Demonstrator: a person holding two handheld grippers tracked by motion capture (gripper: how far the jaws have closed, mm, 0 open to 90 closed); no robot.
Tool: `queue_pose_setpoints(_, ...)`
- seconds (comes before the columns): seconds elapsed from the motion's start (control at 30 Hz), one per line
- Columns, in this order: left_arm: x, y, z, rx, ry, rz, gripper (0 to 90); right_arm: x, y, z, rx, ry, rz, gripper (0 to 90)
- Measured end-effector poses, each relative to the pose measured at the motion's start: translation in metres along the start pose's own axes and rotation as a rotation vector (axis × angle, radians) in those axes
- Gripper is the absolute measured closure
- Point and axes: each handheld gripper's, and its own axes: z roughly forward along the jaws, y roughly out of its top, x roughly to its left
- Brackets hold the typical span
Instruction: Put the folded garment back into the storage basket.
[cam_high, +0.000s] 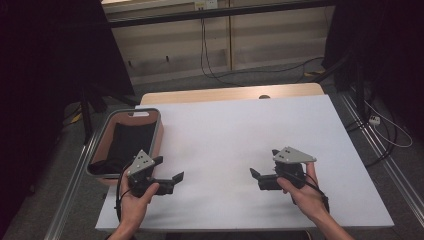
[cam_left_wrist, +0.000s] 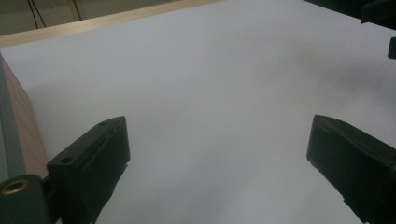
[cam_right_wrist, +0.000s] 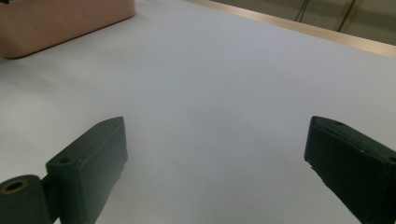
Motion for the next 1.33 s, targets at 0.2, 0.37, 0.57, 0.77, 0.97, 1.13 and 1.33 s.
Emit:
queue_pose_setpoints(0.2, 0.0, -0.005, 0.0, 0.001, -0.009, -0.016, 5.9, -0.012, -0.016, -0.018, -0.007, -0.056, 0.032, 4.2)
queue_pose_setpoints(0.37, -0.001, -0.006, 0.0, -0.003, -0.012, -0.007, 5.9, -0.015, -0.024, -0.03, -0.013, -0.085, 0.055, 4.2)
queue_pose_setpoints(0.57, -0.004, -0.006, 0.0, 0.001, -0.024, 0.006, 5.9, -0.016, -0.032, -0.042, -0.024, -0.113, 0.06, 2.0)
queue_pose_setpoints(0.77, -0.004, -0.01, -0.005, -0.013, -0.022, -0.027, 5.9, -0.019, -0.04, -0.05, -0.033, -0.126, 0.078, 2.0)
queue_pose_setpoints(0.97, -0.005, -0.013, -0.006, -0.003, -0.009, -0.025, 5.9, -0.018, -0.045, -0.054, -0.036, -0.117, 0.079, 1.4)
queue_pose_setpoints(1.13, -0.004, -0.013, -0.007, -0.011, -0.011, -0.036, 5.9, -0.018, -0.043, -0.052, -0.056, -0.115, 0.091, 1.4)
queue_pose_setpoints(1.33, -0.003, -0.014, -0.007, -0.012, -0.011, -0.041, 5.9, -0.02, -0.041, -0.052, -0.066, -0.114, 0.095, 1.3)
